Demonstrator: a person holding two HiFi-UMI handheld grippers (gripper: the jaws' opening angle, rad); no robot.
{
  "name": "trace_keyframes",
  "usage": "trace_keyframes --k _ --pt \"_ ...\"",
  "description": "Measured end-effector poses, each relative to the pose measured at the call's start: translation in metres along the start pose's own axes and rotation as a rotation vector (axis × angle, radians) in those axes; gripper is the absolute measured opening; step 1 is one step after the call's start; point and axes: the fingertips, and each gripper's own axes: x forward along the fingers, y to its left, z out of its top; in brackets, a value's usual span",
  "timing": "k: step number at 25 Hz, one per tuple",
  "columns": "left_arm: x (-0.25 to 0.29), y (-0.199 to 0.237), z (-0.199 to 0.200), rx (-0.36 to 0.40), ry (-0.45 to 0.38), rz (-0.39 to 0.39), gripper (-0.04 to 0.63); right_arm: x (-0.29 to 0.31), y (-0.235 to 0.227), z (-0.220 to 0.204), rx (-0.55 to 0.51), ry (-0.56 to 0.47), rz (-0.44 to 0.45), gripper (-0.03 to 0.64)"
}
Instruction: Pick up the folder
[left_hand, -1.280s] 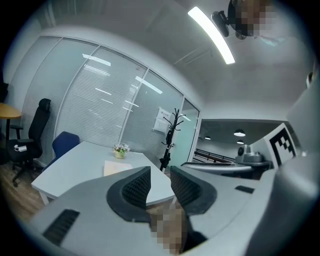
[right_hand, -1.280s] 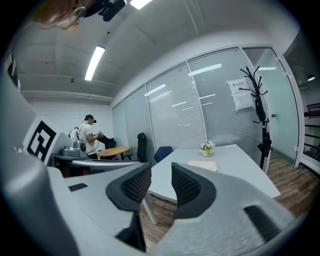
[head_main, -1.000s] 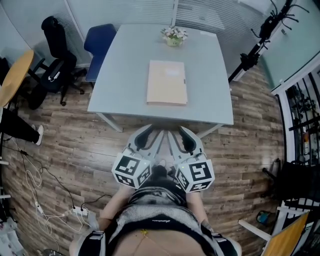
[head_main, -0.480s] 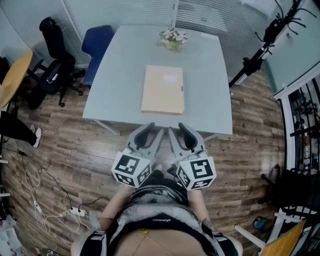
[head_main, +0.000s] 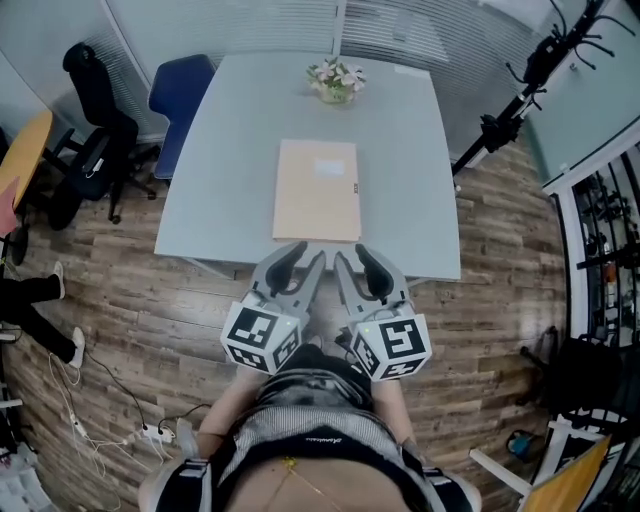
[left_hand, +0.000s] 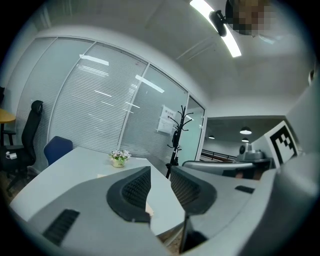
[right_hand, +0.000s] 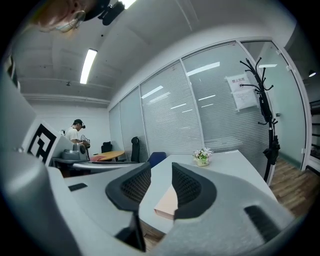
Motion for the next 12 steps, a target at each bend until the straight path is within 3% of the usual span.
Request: trace_keyframes --k 12 --pt "0.09 0.057 0.022 -0.006 0.029 -0.096 0.097 0.091 -0.051 0.013 -0.001 0.019 -0.066 0.132"
